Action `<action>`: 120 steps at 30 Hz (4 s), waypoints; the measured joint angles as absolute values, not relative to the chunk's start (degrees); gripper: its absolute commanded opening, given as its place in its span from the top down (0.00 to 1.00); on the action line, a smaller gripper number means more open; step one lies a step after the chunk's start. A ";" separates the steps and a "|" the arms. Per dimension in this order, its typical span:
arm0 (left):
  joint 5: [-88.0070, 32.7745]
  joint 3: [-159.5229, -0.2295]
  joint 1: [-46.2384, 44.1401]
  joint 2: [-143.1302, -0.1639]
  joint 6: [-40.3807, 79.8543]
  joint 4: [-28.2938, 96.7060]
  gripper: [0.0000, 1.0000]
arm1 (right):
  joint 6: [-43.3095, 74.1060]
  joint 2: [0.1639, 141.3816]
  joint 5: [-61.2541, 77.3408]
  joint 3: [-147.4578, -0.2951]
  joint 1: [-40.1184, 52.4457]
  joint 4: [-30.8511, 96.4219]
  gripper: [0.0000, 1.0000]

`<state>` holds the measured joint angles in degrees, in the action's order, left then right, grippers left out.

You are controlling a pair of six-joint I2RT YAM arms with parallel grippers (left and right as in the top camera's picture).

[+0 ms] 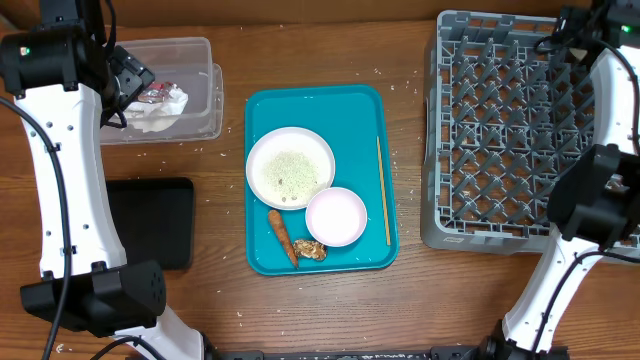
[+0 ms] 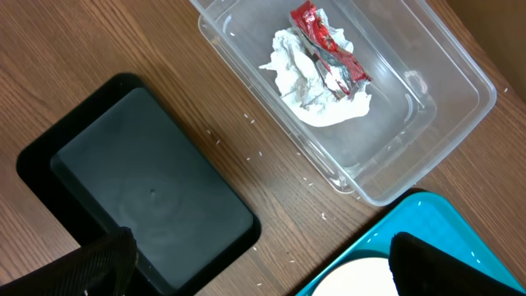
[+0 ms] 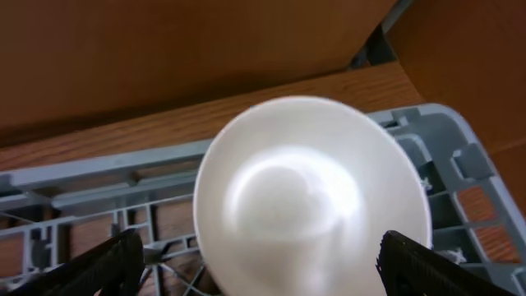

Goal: Sort waste into correct bins and load items into the dishwasher
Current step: 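Carry the white bowl with the right gripper to the rack's upper right, then lower the white bowl into the rack and open the right gripper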

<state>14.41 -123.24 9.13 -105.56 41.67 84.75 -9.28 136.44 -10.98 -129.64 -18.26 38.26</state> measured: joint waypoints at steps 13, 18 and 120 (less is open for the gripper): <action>14.41 -123.24 9.13 -105.56 41.67 84.75 0.00 | -10.59 138.61 -10.35 -129.64 -19.14 41.58 0.14; 14.41 -123.24 9.13 -105.56 41.67 84.75 0.00 | -11.00 138.74 -10.28 -129.64 -19.14 43.51 0.22; 14.41 -123.24 9.13 -105.56 41.67 84.75 0.00 | -0.71 127.98 55.83 -110.43 -27.42 37.23 0.91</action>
<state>14.41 -123.24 9.13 -105.56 41.67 84.75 -0.71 127.98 55.83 -110.43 -27.42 37.23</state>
